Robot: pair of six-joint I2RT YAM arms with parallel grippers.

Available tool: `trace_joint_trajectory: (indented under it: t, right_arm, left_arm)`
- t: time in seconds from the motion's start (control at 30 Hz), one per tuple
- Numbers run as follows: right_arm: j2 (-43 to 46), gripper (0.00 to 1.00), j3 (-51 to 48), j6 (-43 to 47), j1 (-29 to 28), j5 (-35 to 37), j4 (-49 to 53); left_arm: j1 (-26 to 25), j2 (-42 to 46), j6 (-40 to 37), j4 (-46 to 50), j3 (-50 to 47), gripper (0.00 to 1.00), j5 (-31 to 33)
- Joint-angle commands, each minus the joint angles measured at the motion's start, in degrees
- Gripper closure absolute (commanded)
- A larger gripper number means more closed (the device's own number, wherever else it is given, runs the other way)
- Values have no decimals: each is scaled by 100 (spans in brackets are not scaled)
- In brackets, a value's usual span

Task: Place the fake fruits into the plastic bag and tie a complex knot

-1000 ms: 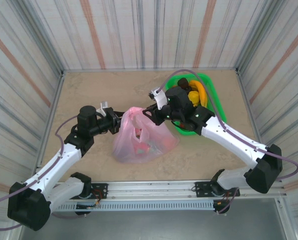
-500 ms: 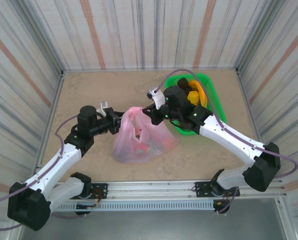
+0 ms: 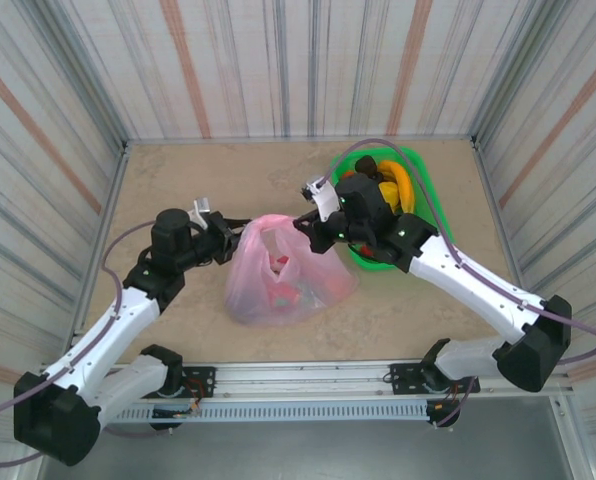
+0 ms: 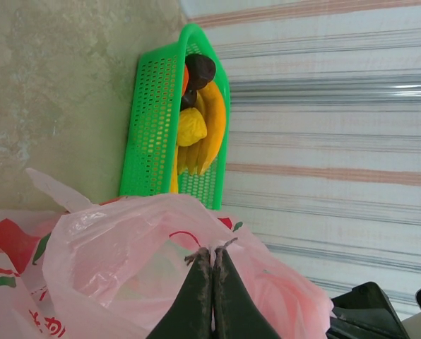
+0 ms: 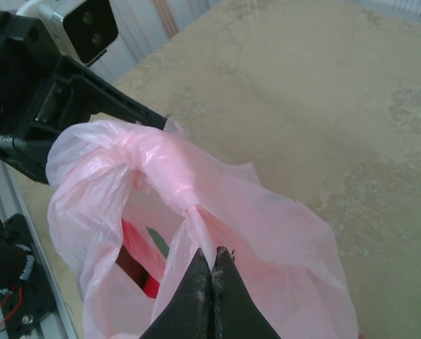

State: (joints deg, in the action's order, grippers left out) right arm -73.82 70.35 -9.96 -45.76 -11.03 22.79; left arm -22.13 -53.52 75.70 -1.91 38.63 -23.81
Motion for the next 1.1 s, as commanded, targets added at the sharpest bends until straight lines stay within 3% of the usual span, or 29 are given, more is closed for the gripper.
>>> trace_joint_trajectory:
  t: [0.0,1.07]
  right_arm:
    - [265,99,12,77,-26,231,297]
    - [1079,99,-888,-208,741,608,900]
  left_arm:
    - [111,104,-364,303,200,100,348]
    - [458,307,-1247,1188,385,100,989]
